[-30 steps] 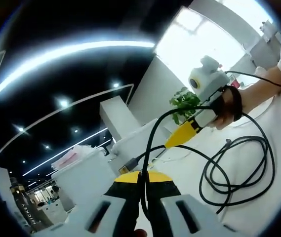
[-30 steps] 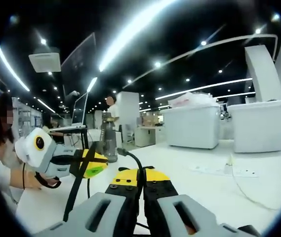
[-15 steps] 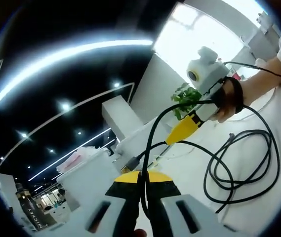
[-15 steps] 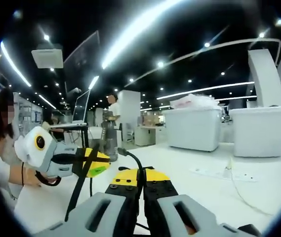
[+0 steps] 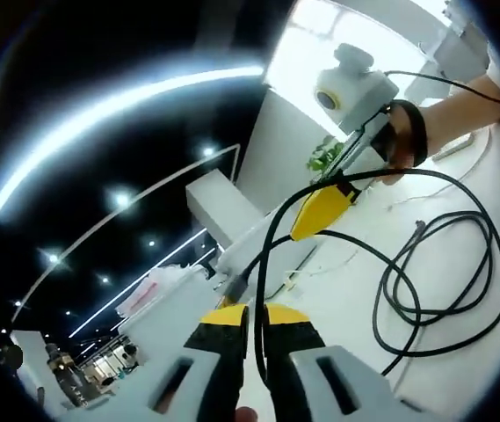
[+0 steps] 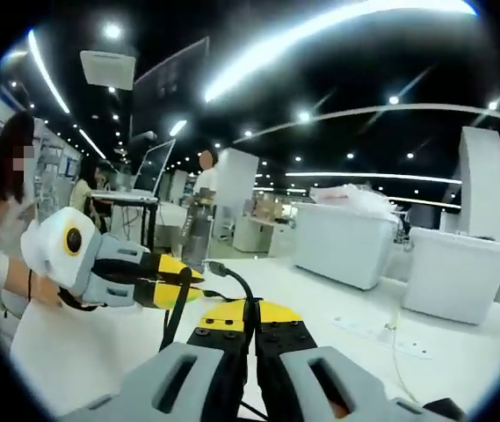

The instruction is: Coil the Type-C to USB data cable on the desktop and secure it with Velcro straps.

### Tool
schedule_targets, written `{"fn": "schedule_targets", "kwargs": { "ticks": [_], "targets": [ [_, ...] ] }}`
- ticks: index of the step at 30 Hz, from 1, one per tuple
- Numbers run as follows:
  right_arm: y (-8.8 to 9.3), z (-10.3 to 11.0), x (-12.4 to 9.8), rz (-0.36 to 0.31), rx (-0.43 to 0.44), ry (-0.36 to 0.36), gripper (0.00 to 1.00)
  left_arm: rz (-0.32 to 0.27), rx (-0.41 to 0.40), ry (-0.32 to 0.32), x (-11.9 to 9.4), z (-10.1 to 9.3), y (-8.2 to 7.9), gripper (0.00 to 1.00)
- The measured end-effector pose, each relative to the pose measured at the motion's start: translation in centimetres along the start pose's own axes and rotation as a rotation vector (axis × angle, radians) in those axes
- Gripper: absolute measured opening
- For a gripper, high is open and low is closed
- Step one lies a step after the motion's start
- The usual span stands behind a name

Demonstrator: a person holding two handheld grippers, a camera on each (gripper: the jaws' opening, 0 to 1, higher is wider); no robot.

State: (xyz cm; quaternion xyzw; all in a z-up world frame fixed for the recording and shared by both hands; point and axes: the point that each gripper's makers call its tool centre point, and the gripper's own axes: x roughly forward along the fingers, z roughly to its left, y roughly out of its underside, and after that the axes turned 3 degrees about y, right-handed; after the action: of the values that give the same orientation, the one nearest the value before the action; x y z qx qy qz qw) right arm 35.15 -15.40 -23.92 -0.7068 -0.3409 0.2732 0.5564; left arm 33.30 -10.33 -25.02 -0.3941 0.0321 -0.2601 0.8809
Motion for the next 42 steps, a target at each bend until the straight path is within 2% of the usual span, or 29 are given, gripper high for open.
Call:
{"fn": "schedule_targets", "kwargs": {
  "ticks": [3,6,10,15,19,22,24,26,28,31,34,36,38,39,41,42],
  "targets": [
    [0.4,0.1,0.3,0.02,-0.01,-0.002,0.02,0.014,0.02,-0.016,0.0,0.3,0.3,0.11],
    [0.9,0.3,0.5,0.04,-0.02,-0.017,0.02,0.026,0.057,-0.044,0.0,0.7,0.4,0.19],
    [0.9,1.2,0.7,0.051,-0.072,-0.055,0.02,0.025,0.082,-0.04,0.2,0.6,0.2,0.19],
    [0.1,2.6,0.9,0.057,-0.183,-0.118,0.02,0.044,0.13,-0.008,0.4,-0.2,0.3,0.19],
    [-0.3,3.5,1.1,0.061,-0.216,-0.156,0.02,0.064,0.175,0.005,0.5,-0.6,0.6,0.19],
    [-0.2,4.1,1.1,0.065,-0.251,-0.173,0.02,0.081,0.258,0.0,0.4,-0.5,0.6,0.17],
    [-0.3,4.5,1.2,0.065,-0.264,-0.19,0.02,0.09,0.309,-0.007,0.4,-0.6,0.5,0.11],
    [-0.4,4.8,1.3,0.067,-0.273,-0.201,0.02,0.099,0.311,-0.005,0.3,-0.7,0.7,0.08],
    [-0.3,4.7,1.4,0.067,-0.274,-0.193,0.02,0.095,0.256,-0.003,0.1,-0.7,0.8,0.08],
    [-0.4,4.3,1.6,0.038,-0.221,-0.168,0.03,0.069,0.15,-0.008,0.1,0.1,0.6,0.07],
    [-1.2,2.6,1.4,-0.019,-0.151,-0.087,0.03,0.11,0.165,-0.029,-0.3,0.9,1.4,0.07],
    [-1.5,1.6,0.8,-0.041,-0.049,-0.068,0.03,0.112,0.13,-0.038,-0.5,1.2,1.7,0.06],
    [-1.9,2.2,0.1,-0.075,0.09,-0.125,0.07,0.113,0.11,-0.036,-0.3,1.4,1.7,0.06],
    [-1.8,3.0,-0.3,-0.077,0.112,-0.17,0.14,0.114,0.108,-0.038,-0.4,1.4,1.8,0.06],
    [-1.4,3.7,-0.5,-0.064,0.098,-0.189,0.25,0.118,0.125,-0.041,-0.3,1.4,1.7,0.06],
    [-1.1,4.4,-0.5,-0.051,0.081,-0.197,0.27,0.119,0.13,-0.04,-0.3,1.3,1.7,0.06]
  ]
}}
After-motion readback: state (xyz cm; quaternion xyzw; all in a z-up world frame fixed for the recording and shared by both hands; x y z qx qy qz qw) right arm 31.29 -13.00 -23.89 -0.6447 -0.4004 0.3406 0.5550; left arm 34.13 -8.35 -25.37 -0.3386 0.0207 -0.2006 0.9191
